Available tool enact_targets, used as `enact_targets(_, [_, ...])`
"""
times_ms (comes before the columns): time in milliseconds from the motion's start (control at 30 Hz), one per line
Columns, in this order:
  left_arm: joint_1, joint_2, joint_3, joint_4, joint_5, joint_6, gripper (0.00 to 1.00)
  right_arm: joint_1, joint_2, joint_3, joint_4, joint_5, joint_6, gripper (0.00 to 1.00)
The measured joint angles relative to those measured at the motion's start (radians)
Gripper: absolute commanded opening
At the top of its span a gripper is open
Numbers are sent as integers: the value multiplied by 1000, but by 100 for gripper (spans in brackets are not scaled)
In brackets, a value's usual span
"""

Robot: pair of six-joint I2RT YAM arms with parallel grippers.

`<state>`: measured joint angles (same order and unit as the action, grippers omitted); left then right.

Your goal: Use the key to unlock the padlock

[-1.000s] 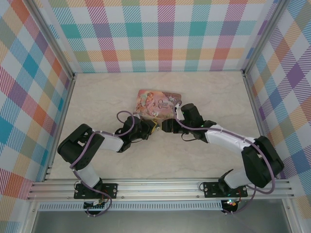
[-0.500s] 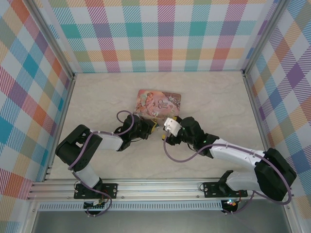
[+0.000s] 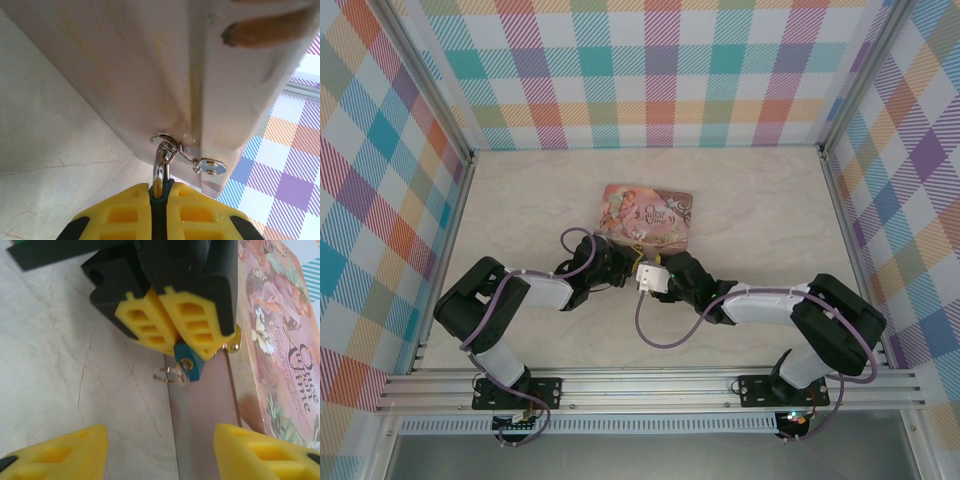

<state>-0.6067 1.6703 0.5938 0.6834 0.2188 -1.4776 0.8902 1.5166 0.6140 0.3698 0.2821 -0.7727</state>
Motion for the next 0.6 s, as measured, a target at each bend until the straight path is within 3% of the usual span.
enact_targets(600, [1,0,0,1,1,-19,0,1,78,50,64,17,43,27])
